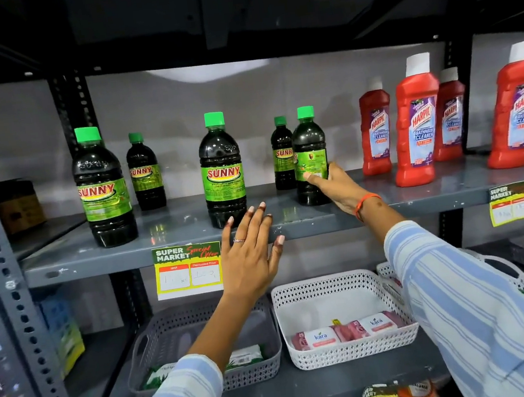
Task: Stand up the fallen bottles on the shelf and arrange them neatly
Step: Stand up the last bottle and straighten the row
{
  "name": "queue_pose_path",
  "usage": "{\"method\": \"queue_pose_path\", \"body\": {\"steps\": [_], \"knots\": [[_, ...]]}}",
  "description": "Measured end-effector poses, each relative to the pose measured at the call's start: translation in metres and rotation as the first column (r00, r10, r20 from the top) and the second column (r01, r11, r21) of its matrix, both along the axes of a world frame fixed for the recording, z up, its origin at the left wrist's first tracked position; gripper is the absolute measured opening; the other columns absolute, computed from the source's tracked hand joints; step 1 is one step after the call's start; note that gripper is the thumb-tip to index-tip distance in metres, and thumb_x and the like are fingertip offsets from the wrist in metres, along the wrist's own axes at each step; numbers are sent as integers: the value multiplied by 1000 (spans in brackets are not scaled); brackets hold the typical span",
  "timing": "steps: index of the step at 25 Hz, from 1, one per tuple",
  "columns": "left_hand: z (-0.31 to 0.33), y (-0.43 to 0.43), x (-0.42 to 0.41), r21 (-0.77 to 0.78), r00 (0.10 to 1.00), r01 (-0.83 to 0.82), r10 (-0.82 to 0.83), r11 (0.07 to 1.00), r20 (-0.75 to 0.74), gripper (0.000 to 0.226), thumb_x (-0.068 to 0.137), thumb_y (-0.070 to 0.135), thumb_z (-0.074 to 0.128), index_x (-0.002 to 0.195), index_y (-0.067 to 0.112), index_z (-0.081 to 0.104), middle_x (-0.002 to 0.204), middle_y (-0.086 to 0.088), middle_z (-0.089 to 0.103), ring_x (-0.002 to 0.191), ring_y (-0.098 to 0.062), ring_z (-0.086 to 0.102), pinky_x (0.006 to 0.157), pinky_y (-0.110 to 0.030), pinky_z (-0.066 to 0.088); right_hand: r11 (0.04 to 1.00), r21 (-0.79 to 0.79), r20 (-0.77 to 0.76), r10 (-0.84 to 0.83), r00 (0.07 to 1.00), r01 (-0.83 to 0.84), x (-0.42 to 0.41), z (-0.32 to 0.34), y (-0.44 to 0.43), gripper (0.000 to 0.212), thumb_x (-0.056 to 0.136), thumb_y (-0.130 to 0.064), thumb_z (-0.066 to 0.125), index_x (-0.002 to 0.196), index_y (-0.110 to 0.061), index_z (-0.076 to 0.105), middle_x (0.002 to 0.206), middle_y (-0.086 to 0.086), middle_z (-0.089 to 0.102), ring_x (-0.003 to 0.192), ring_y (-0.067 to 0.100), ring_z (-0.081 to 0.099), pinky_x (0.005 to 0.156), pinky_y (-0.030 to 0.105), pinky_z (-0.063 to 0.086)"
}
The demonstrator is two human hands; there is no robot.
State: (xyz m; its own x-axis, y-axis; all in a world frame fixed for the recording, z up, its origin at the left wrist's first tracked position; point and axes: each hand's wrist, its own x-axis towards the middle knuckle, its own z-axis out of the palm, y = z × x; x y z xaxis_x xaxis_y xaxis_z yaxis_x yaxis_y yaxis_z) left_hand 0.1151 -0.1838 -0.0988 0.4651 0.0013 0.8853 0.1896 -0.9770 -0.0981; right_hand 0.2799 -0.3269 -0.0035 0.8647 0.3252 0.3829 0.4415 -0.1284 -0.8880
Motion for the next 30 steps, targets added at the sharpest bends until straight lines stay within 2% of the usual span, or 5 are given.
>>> {"method": "queue_pose_path", "body": {"steps": [8,14,19,26,30], "knots": [[-1,-2,1,-10,1000,9,-9,1000,25,55,94,50,31,124,14,60,141,-1,51,133,-17,42,112,-42,20,968,-101,131,-218,967,232,-7,-1,5,96,55,-39,89,129,-5,39,127,12,45,119,22,43,106,37,39],[-1,-2,0,-24,999,22,-21,999,35,57,93,53,32,121,13,61,138,-1,54,131,-18,45,113,-41,19,989,-3,26,-147,989,147,-5,-2,3,75,67,-11,79,127,-3,34,109,7,61,100,21,59,86,30,48],[-4,-4,0,-25,999,24,-23,999,46,55,91,51,35,120,13,62,138,-1,55,130,-18,46,112,-41,20,973,-70,71,-216,974,220,-10,-4,8,96,45,-43,88,122,-7,41,123,13,55,117,27,53,101,41,48],[-1,-4,2,-43,998,32,-30,999,46,55,91,52,34,119,13,62,137,-1,55,130,-18,45,113,-40,18,987,-50,69,-152,986,155,-9,0,6,82,61,-15,82,127,-4,35,119,13,64,110,27,61,98,41,50],[-1,-5,2,-48,999,33,-31,998,39,55,91,52,35,120,13,62,137,-1,55,130,-18,45,113,-40,19,982,-114,92,-137,986,148,-2,-3,9,97,42,-42,90,123,-14,43,116,5,59,114,20,54,100,36,48]]}}
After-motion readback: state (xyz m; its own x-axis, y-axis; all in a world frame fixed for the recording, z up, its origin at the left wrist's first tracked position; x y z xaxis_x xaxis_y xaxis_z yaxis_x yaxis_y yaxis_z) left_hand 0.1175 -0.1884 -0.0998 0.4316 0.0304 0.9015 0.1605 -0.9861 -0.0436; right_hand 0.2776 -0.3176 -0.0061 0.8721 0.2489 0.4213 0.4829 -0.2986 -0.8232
